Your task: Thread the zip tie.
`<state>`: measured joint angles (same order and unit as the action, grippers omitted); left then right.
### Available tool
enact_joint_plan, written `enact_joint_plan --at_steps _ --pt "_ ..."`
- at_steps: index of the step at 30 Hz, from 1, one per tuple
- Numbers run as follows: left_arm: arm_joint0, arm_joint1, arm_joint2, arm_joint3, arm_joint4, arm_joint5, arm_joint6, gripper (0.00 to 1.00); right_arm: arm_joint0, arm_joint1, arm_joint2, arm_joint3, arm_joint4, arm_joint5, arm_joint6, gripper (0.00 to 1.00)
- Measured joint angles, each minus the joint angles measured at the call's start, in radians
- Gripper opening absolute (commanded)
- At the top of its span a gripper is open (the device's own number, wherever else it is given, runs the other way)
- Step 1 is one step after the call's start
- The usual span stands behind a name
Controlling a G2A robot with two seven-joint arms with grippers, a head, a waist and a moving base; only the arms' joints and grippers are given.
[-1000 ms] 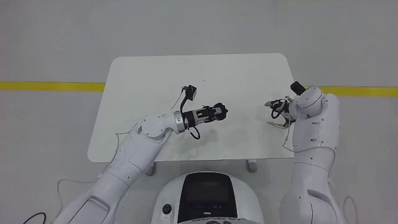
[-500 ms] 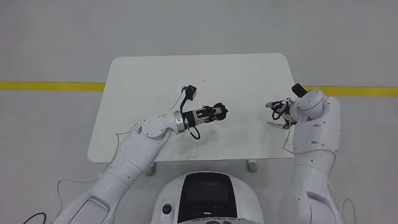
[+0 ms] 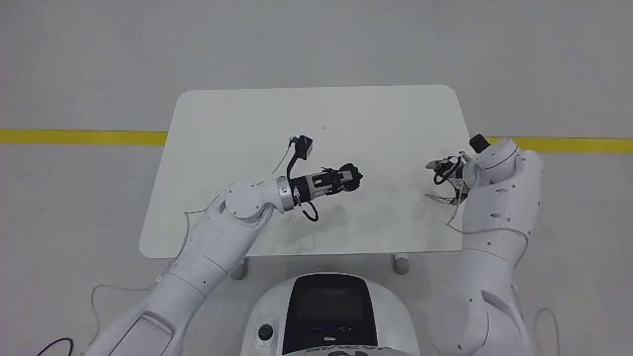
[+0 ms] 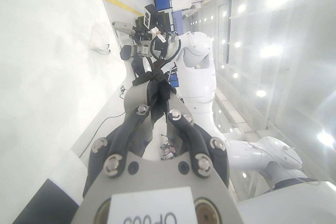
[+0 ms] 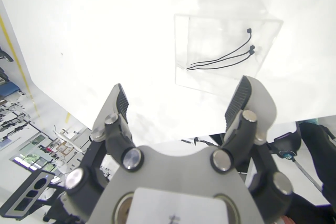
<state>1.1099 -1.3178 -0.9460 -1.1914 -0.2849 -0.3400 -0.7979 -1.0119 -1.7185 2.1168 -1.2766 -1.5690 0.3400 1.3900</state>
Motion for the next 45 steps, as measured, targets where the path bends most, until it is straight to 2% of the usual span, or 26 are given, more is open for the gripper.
enact_joint_plan --at_steps 4,10,17,26,37,45 --pt "0.0 0.0 0.0 0.0 0.0 0.0 0.0 0.0 -0.003 -0.006 0.009 -0.009 -0.001 0.0 0.0 0.31" --pt "0.0 0.0 0.0 0.0 0.0 0.0 0.0 0.0 -0.02 -0.005 0.006 -0.027 -0.001 0.0 0.0 0.27" --pt "0.0 0.0 0.0 0.0 0.0 0.0 0.0 0.0 -0.028 0.006 -0.013 -0.009 -0.001 0.0 -0.002 0.16" --pt "0.0 0.0 0.0 0.0 0.0 0.0 0.0 0.0 -0.03 0.034 -0.035 0.019 -0.001 0.0 -0.009 0.19" --pt "0.0 0.0 0.0 0.0 0.0 0.0 0.0 0.0 -0.009 0.084 -0.097 0.13 -0.001 0.0 -0.08 0.22" --pt "0.0 0.0 0.0 0.0 0.0 0.0 0.0 0.0 0.003 0.114 -0.122 0.16 -0.001 0.0 -0.089 0.22"
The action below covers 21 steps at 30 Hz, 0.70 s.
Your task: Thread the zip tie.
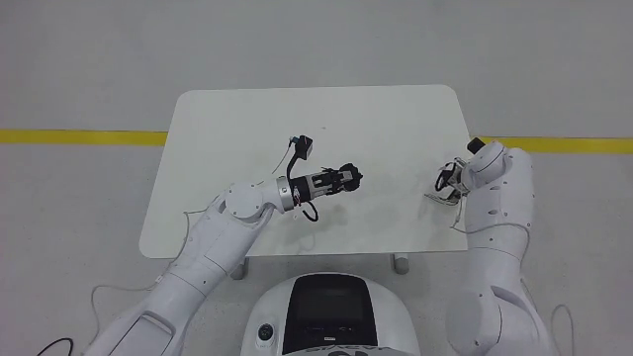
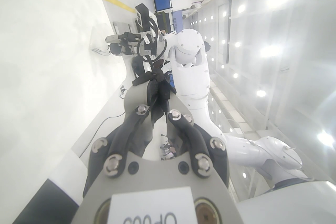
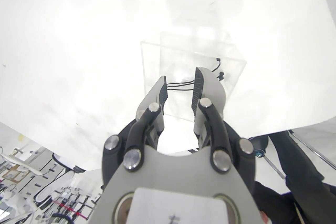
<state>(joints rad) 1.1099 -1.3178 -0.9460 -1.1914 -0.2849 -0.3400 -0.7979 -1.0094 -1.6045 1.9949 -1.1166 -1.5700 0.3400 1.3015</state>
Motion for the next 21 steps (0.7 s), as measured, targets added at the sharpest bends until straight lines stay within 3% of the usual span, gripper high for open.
enact_joint_plan --at_steps 9,21 --pt "0.0 0.0 0.0 0.0 0.0 0.0 0.0 0.0 -0.009 0.012 -0.031 0.01 0.0 0.0 -0.083 0.22" --pt "0.0 0.0 0.0 0.0 0.0 0.0 0.0 0.0 -0.009 -0.023 -0.034 0.022 0.0 0.0 -0.206 0.22"
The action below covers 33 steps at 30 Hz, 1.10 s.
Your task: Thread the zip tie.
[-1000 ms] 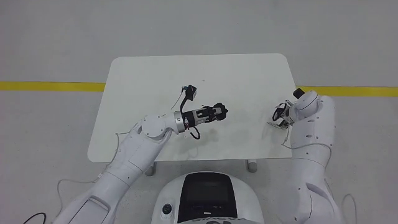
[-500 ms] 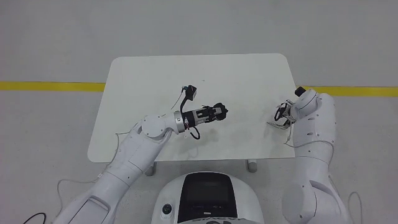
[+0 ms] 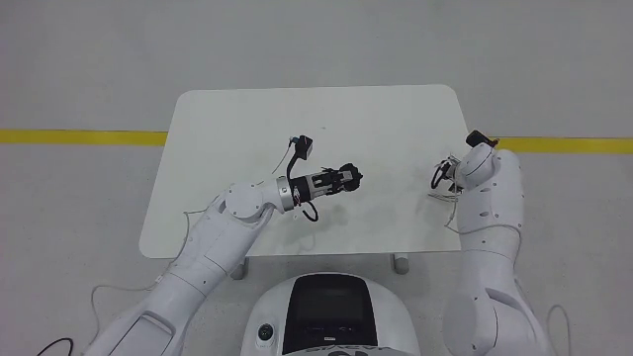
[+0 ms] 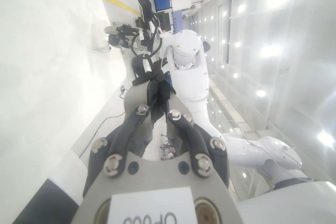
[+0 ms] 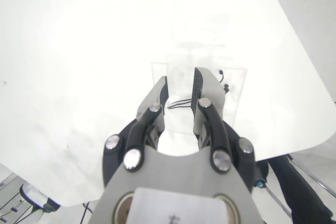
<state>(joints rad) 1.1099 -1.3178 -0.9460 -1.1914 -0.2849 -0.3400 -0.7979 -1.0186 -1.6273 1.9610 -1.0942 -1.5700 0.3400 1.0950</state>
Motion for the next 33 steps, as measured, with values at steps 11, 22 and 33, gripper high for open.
enact_joint_plan --at_steps 11,22,33 --pt "0.0 0.0 0.0 0.0 0.0 0.0 0.0 0.0 0.029 -0.018 0.011 0.04 0.0 0.0 -0.076 0.24" --pt "0.0 0.0 0.0 0.0 0.0 0.0 0.0 0.0 0.002 -0.011 -0.005 0.007 0.0 0.0 -0.023 0.33" --pt "0.0 0.0 0.0 0.0 0.0 0.0 0.0 0.0 -0.055 0.01 -0.051 -0.082 0.0 0.0 0.052 0.32"
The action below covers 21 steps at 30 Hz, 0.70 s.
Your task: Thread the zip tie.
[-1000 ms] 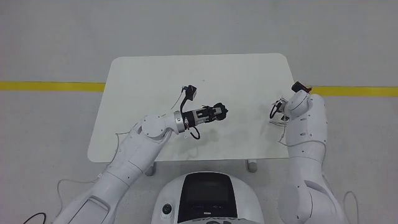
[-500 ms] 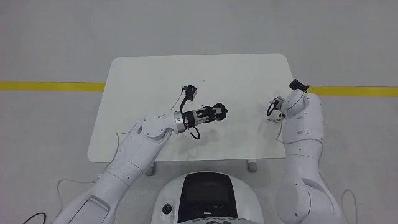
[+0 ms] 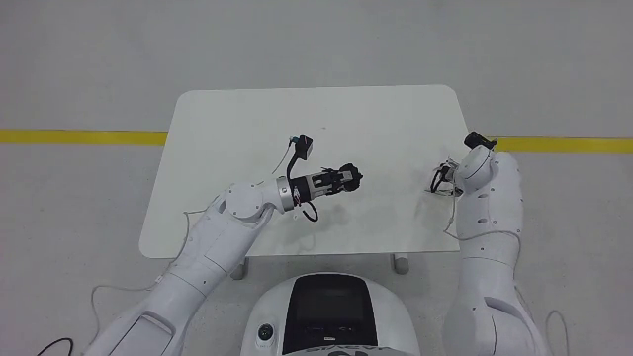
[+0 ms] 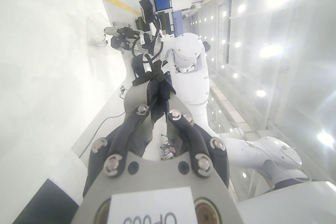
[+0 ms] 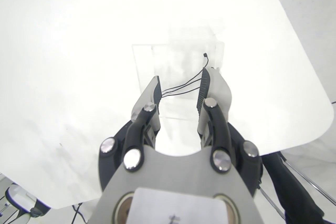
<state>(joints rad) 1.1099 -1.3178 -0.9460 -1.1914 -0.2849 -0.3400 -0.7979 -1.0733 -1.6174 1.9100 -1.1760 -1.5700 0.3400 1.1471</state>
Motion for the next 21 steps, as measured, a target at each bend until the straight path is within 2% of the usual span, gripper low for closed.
enact_joint_plan --at_steps 16,21 --pt "0.0 0.0 0.0 0.0 0.0 0.0 0.0 0.0 0.055 0.037 -0.02 0.133 0.0 0.0 -0.012 0.32" --pt "0.0 0.0 0.0 0.0 0.0 0.0 0.0 0.0 0.075 0.044 -0.018 0.176 0.0 0.0 -0.034 0.18"
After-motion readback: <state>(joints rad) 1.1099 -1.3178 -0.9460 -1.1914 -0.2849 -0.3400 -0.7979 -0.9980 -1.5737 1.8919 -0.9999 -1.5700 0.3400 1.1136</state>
